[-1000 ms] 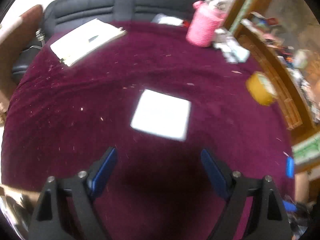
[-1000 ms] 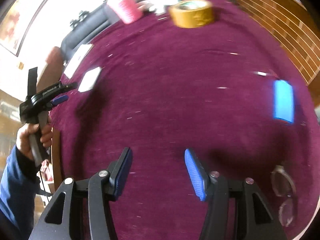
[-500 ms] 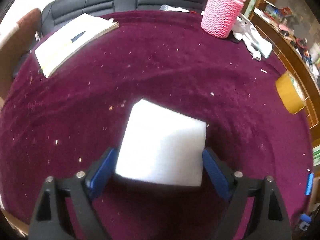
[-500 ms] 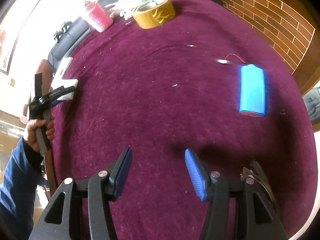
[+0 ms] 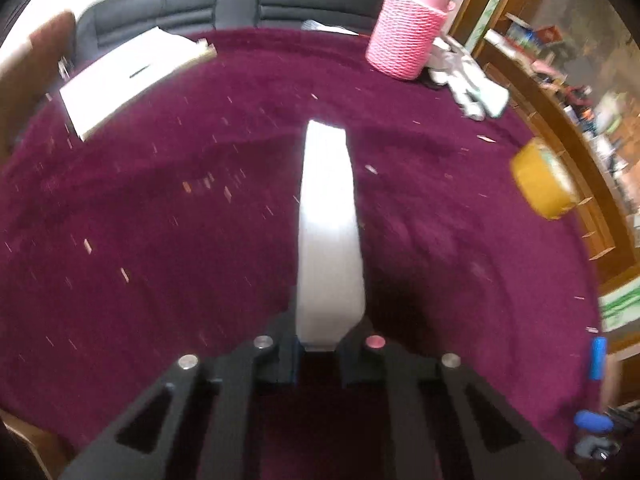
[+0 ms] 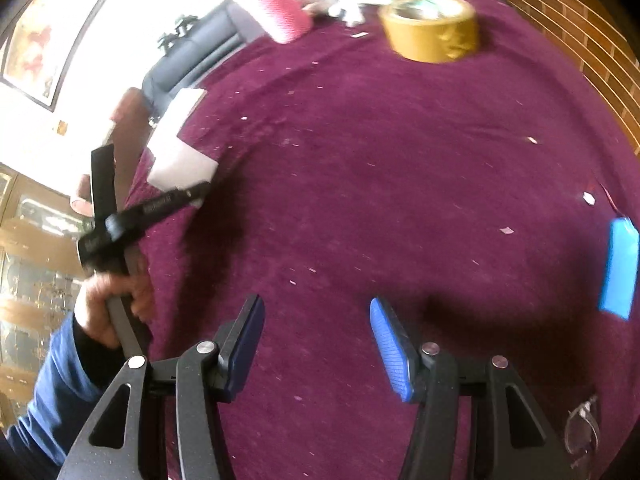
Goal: Organize objects
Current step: 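Carry the white foam block over the tray with the left gripper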
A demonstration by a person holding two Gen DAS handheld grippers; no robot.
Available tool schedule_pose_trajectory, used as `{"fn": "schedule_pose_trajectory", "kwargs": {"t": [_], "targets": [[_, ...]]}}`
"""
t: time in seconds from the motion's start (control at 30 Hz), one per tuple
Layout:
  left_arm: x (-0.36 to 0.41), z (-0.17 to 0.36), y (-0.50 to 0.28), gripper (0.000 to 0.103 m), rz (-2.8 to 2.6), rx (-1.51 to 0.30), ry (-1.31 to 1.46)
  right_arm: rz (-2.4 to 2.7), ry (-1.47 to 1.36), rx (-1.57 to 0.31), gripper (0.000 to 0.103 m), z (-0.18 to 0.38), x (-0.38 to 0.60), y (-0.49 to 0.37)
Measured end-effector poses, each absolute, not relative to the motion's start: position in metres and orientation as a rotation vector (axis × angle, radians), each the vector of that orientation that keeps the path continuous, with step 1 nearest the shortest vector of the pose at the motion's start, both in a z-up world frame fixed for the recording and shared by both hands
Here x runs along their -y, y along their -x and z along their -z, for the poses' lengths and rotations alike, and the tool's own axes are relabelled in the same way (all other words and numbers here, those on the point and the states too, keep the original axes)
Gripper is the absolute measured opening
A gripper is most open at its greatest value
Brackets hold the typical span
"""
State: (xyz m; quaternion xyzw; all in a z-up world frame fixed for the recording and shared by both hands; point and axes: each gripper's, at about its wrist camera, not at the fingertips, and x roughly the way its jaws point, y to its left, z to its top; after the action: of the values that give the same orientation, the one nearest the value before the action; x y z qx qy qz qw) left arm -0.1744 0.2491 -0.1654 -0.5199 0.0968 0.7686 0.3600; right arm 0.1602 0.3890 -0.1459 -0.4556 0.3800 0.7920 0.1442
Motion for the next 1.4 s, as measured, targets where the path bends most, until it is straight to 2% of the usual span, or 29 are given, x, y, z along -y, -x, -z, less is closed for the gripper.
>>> {"fn": "schedule_pose_trajectory", "kwargs": {"t": [0.13, 0.27, 0.37, 0.43, 0.53, 0.7, 0.87, 0.93, 1.03, 1.4], "targets": [[-0.229, 0.163, 0.157, 0.012, -1.942, -0.166, 1.369, -2.318, 1.355, -1.096, 0.060, 0.146, -0.373, -0.143], [-0.209, 0.151, 0.124, 0.012, -1.880, -0.066, 1.362, -2.353, 1.370, -1.200, 0.062, 0.144, -0.361, -0.130], [-0.195, 0.140, 0.091, 0.012, -1.812, -0.024, 1.338, -2.393, 1.351, -1.273, 0.071, 0.137, -0.351, -0.121], [-0.185, 0.133, 0.066, 0.012, -1.799, -0.039, 1.304, -2.429, 1.327, -1.326, 0.085, 0.130, -0.343, -0.118], [-0.169, 0.125, 0.033, 0.012, -1.838, -0.101, 1.256, -2.449, 1.318, -1.400, 0.092, 0.124, -0.324, -0.110], [-0.145, 0.110, -0.008, 0.012, -1.957, -0.232, 1.139, -2.456, 1.321, -1.508, 0.092, 0.122, -0.295, -0.096], [-0.116, 0.098, -0.030, 0.012, -2.032, -0.318, 1.058, -2.528, 1.355, -1.452, 0.090, 0.108, -0.261, -0.083], [-0.104, 0.090, -0.038, 0.013, -2.070, -0.347, 1.016, -2.591, 1.364, -1.426, 0.077, 0.098, -0.244, -0.076], [-0.077, 0.079, -0.041, 0.013, -2.105, -0.311, 1.019, -2.720, 1.408, -1.320, 0.071, 0.075, -0.208, -0.065], [0.033, 0.056, -0.046, 0.013, -2.340, -0.253, 1.030, -2.897, 1.654, -1.174, 0.071, 0.070, -0.086, -0.025]]}}
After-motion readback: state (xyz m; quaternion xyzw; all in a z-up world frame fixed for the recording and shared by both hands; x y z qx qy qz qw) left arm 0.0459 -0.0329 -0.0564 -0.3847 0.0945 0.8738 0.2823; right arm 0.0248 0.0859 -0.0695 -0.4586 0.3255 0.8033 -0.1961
